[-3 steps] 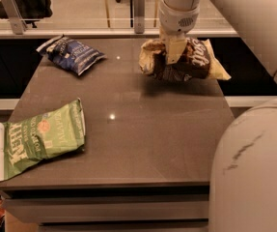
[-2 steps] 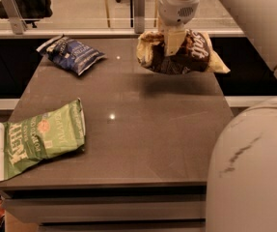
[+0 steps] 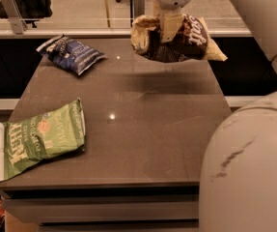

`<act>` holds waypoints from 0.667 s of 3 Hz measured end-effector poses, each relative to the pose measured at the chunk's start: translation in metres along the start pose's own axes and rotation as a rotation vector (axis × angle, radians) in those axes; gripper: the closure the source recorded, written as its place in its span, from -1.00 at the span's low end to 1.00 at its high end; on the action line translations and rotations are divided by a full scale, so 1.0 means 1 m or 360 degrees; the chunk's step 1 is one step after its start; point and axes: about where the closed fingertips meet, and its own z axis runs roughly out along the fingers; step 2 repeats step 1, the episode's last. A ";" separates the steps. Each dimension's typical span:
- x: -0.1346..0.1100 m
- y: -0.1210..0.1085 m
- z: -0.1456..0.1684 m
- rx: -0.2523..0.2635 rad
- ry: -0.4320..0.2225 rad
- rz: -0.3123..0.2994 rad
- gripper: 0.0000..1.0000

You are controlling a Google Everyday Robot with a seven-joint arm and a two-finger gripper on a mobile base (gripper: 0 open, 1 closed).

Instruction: Pick brown chip bag

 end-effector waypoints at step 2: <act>-0.004 -0.004 -0.008 0.0020 0.0012 -0.0015 1.00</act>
Offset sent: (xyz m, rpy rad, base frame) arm 0.0000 0.0000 0.0000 0.0000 0.0000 0.0000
